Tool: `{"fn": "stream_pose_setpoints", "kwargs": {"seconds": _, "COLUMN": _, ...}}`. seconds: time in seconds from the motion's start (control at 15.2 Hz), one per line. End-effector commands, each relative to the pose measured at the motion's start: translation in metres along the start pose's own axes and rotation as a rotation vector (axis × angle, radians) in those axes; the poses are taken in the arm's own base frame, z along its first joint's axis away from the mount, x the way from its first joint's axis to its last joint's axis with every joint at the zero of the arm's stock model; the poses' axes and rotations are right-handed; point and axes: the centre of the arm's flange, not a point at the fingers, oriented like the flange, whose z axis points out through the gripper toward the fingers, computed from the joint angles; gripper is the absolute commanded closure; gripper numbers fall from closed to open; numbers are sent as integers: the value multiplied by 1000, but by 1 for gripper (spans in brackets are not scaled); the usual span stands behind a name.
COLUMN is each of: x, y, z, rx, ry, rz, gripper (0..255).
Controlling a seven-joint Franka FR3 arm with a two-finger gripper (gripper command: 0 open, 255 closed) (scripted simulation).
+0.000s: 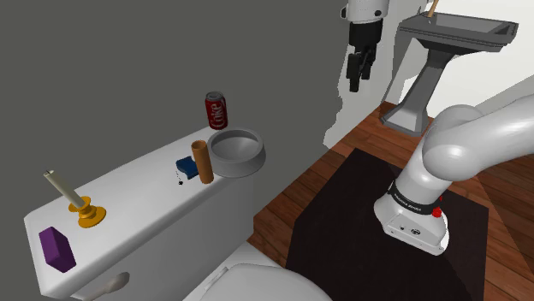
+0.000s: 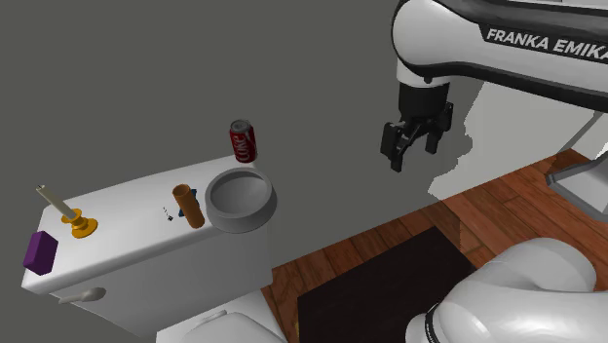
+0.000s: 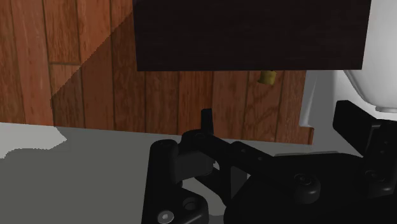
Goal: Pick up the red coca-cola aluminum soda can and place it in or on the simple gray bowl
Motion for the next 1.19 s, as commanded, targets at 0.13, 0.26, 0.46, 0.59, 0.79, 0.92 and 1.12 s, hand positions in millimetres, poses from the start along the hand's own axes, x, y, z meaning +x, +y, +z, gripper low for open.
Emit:
{"fn": "stream_pose_setpoints", "kwargs": {"seconds": 0.13, "x": 20, "y": -15, "z": 1, "rx": 3, "ry": 12, "rz": 6, "gripper": 0}}
{"fn": "stream_pose_setpoints", "kwargs": {"seconds": 0.26, "x": 39, "y": -30, "z": 1, "rx": 7, "ry": 23, "rz": 12, "gripper": 0}}
{"fn": "stream_pose_setpoints", "kwargs": {"seconds": 0.46, "x": 69, "y": -52, "z": 1, "rx": 12, "ry": 40, "rz": 21, "gripper": 0}}
{"fn": "stream_pose_setpoints", "kwargs": {"seconds": 0.59, "x": 89, "y": -66, "z": 0, "rx": 16, "ry": 52, "rz": 27, "gripper": 0}}
{"fn": "stream_pose_setpoints", "kwargs": {"seconds": 0.79, "x": 119, "y": -88, "z": -1, "rx": 21, "ry": 69, "rz": 36, "gripper": 0}}
{"fn": "stream_pose_setpoints", "kwargs": {"seconds": 0.92, "x": 139, "y": -102, "z": -2, "rx": 24, "ry": 81, "rz": 42, "gripper": 0}}
{"fn": "stream_pose_setpoints", "kwargs": {"seconds": 1.12, "x": 169, "y": -124, "z": -4, "rx": 30, "ry": 98, "rz": 51, "gripper": 0}}
